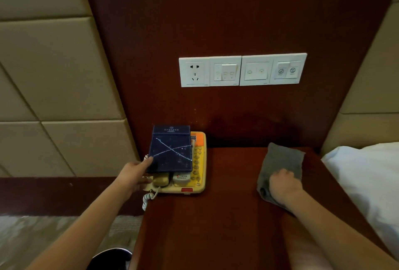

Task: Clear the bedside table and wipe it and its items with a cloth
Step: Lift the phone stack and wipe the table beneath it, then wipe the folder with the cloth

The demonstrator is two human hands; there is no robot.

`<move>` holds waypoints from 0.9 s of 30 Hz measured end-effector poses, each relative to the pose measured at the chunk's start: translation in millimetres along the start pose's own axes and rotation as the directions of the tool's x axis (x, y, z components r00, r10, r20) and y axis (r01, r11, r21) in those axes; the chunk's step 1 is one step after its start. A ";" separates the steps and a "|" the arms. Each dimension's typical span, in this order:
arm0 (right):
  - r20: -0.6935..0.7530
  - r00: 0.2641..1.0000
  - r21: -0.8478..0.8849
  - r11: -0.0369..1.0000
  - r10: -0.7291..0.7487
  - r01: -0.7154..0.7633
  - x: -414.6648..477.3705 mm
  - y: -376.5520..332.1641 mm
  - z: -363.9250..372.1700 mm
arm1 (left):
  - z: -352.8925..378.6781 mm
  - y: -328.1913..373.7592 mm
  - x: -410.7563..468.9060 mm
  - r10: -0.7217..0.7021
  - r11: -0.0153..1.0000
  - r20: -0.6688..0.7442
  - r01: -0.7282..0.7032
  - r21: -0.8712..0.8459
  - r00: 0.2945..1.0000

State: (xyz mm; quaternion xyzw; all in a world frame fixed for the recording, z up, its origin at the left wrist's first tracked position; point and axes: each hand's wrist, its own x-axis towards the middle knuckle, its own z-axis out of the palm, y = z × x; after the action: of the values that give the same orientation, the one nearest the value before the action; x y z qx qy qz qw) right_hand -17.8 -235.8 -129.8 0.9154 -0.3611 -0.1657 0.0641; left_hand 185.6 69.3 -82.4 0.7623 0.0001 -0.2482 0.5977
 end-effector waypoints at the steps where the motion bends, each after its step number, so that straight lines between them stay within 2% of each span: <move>1: -0.043 0.999 -0.013 1.000 -0.023 0.022 -2.6 0.0 4.5 | 2.4 0.6 0.2 -0.015 1.000 0.010 0.015 -0.008 1.000; 4: -0.166 0.983 -0.024 0.997 -0.082 0.079 -11.3 -0.3 10.6 | 9.4 0.8 -3.2 -0.063 0.998 0.009 0.063 -0.027 0.998; 6: -0.188 0.975 -0.003 0.993 -0.114 0.116 -20.3 0.4 11.4 | 12.9 2.4 -11.5 -0.082 0.990 0.029 0.084 -0.113 0.996; 9: -0.168 0.966 -0.018 0.981 -0.194 0.194 -43.5 -2.7 12.9 | 16.1 3.6 -29.3 -0.055 0.970 0.084 0.073 -0.234 0.995; 15: -0.075 0.906 -0.040 0.909 -0.416 0.414 -111.2 -22.8 13.7 | 17.7 -7.4 -87.8 0.004 0.965 0.080 0.017 -0.261 0.997; 19: 0.019 0.873 0.003 0.873 -0.487 0.487 -161.0 -29.7 12.3 | 20.3 -22.4 -138.9 0.031 0.958 0.106 0.001 -0.286 0.994; 21: -0.008 0.896 0.166 0.883 -0.444 0.439 -184.2 -23.1 12.7 | 22.8 -28.9 -167.8 0.047 0.952 0.141 -0.002 -0.307 0.989; 23: -0.121 0.937 0.416 0.841 -0.327 0.347 -206.1 -9.4 8.6 | 24.7 -35.7 -197.9 0.077 0.950 0.166 -0.021 -0.313 0.983; 24: -0.182 0.952 0.519 0.799 -0.245 0.305 -212.6 -0.2 6.5 | 26.5 -39.6 -210.3 0.095 0.949 0.172 -0.037 -0.312 0.981; 27: -0.305 0.952 0.778 0.583 0.028 0.232 -233.3 31.5 -7.8 | 31.8 -53.5 -246.5 0.140 0.942 0.180 -0.075 -0.329 0.974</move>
State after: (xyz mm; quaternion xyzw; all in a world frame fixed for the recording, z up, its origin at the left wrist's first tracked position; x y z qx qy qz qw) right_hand -194.9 -99.6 -55.1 0.8777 -0.3295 0.1457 -0.3161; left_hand -58.4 128.8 -42.9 0.6252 -0.0620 -0.2875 0.7229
